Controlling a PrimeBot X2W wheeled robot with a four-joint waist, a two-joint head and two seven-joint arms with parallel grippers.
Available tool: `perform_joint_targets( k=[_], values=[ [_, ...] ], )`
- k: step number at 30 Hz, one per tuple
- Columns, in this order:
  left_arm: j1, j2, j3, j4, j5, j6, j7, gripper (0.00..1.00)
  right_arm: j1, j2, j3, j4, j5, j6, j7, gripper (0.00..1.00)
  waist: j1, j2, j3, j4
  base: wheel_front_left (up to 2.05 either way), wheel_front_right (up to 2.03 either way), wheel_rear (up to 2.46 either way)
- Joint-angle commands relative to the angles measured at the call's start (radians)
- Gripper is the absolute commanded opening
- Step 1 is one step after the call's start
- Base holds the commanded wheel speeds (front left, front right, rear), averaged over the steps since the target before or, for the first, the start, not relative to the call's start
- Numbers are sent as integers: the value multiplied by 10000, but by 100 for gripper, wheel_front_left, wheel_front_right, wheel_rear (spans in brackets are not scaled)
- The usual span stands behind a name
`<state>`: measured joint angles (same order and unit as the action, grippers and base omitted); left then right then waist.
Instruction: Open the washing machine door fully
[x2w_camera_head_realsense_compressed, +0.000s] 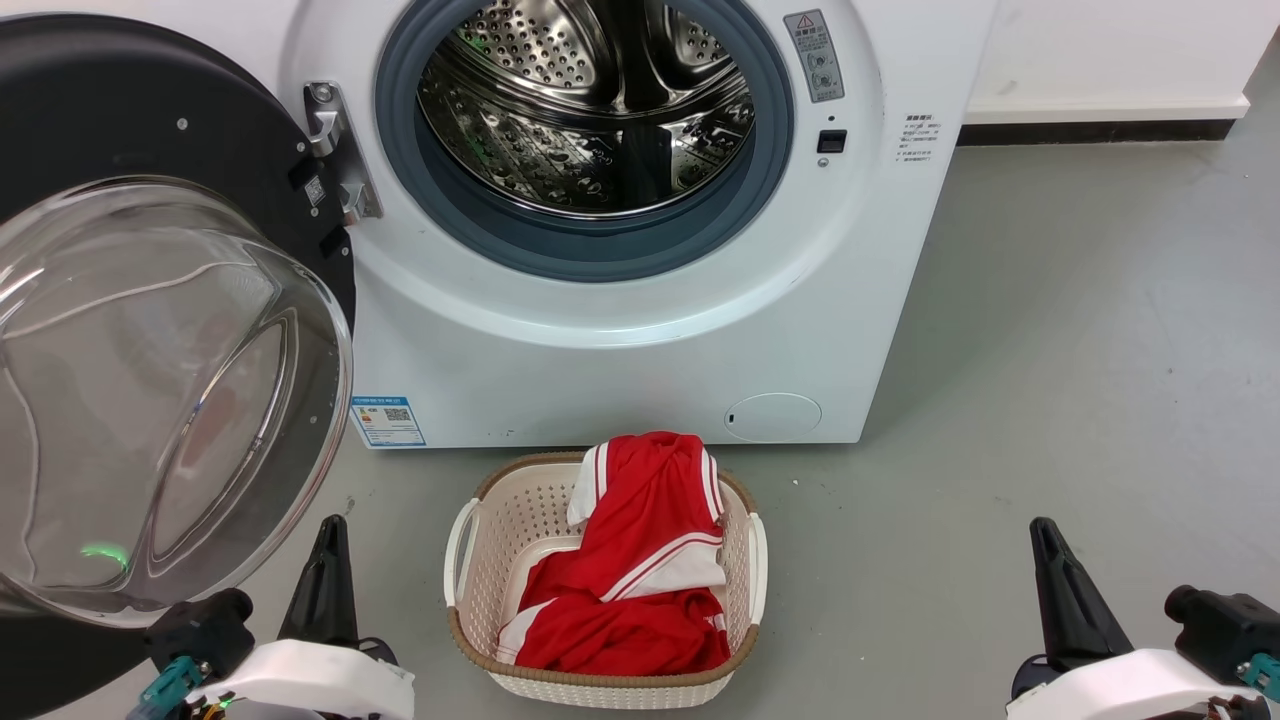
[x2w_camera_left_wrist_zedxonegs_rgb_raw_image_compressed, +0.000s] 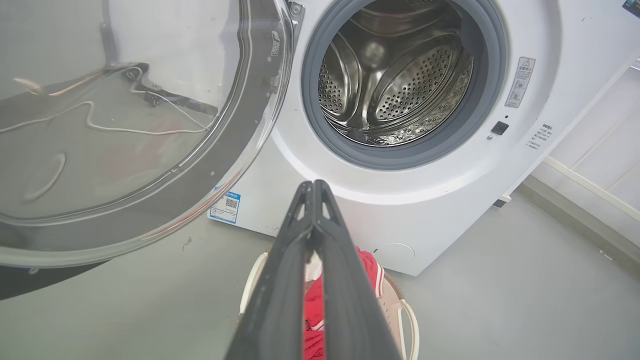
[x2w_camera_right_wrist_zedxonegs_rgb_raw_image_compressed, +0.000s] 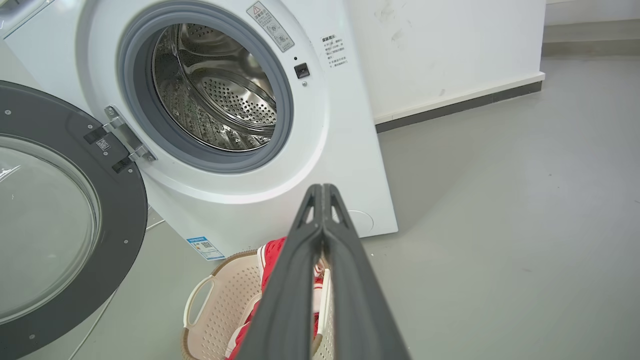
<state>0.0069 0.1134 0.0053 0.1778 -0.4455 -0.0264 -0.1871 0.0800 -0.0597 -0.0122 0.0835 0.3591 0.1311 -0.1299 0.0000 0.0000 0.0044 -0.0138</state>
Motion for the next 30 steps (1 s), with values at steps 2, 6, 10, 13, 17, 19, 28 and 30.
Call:
perform_joint_targets(
  k=[2, 6, 10, 13, 17, 19, 28, 30],
  values=[
    [-341, 1, 86, -112, -641, -74, 127, 0, -376, -104, 3, -28, 768, 1, 84, 0, 0, 0, -1, 4, 0, 0, 0],
    [-390, -37, 140, -75, -1298, -130, 291, 0, -462, -135, -3, 68, 1515, 0, 179, 0, 0, 0, -1, 9, 0, 0, 0],
    [-444, -73, 195, -37, -1927, -185, 453, 0, -560, -160, -14, 157, 2222, 0, 275, 0, 0, 0, -1, 14, 0, 0, 0],
    [-480, -97, 235, -6, -2376, -227, 567, 0, -618, -176, -23, 220, 2727, 0, 346, 0, 0, 0, -2, 17, 0, 0, 0],
    [-525, -128, 283, 33, -2954, -281, 720, 0, -703, -196, -40, 301, 3375, 0, 435, 0, 0, 0, -2, 22, 0, 0, 0],
    [-543, -144, 309, 52, -3234, -302, 792, 0, -745, -204, -48, 338, 3686, 0, 488, 0, 0, 0, -2, 25, 0, 0, 0],
    [-645, -204, 413, 127, -4297, -400, 1073, 0, -898, -229, -90, 496, 4870, -1, 663, 0, 0, 0, -3, 35, 0, 0, 0],
    [-665, -216, 438, 147, -4550, -429, 1143, 0, -941, -233, -101, 533, 5153, -1, 708, 0, 0, 0, -3, 37, 0, 0, 0]
  ],
)
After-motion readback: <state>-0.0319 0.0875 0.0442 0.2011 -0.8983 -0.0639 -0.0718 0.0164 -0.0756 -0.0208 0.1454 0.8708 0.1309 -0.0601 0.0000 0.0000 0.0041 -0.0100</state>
